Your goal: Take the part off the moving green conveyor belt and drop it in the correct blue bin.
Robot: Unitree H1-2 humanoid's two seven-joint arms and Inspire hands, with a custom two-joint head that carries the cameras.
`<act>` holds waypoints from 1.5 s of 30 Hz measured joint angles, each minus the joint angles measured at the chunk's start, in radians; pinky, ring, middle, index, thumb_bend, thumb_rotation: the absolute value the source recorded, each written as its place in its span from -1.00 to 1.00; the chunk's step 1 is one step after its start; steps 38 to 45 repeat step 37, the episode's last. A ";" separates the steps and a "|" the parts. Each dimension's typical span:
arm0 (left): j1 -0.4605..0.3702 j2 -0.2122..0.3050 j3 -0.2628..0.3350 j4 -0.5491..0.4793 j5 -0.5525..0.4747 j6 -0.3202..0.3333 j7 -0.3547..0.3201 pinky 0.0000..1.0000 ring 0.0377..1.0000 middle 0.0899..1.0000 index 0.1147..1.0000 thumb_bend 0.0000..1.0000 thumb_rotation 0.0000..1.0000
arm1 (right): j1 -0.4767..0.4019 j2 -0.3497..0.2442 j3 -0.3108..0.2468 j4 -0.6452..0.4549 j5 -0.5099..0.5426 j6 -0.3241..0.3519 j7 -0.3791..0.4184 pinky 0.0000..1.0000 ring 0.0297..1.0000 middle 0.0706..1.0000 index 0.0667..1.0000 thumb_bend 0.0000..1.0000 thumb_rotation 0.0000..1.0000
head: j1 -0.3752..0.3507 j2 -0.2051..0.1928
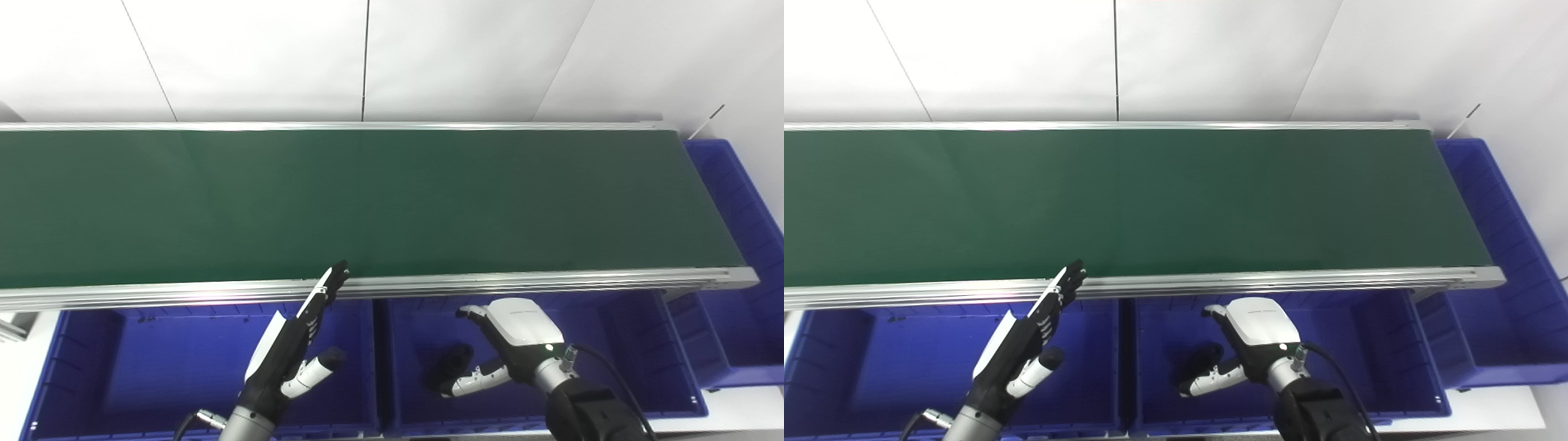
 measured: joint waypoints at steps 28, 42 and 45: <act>0.016 0.006 -0.011 0.141 0.074 -0.127 0.017 0.83 0.90 0.89 0.90 0.45 0.79 | 0.179 0.315 -0.115 0.272 0.799 -0.645 -0.471 0.62 0.75 0.83 0.68 0.37 0.66 | 0.101 -0.180; 0.017 0.003 -0.011 0.155 0.087 -0.157 0.017 0.81 0.89 0.88 0.90 0.49 0.78 | 0.171 0.281 -0.060 0.297 0.801 -0.654 -0.518 0.68 0.79 0.85 0.71 0.42 0.76 | 0.104 -0.192; 0.017 0.003 -0.011 0.155 0.087 -0.157 0.017 0.81 0.89 0.88 0.90 0.49 0.78 | 0.171 0.281 -0.060 0.297 0.801 -0.654 -0.518 0.68 0.79 0.85 0.71 0.42 0.76 | 0.104 -0.192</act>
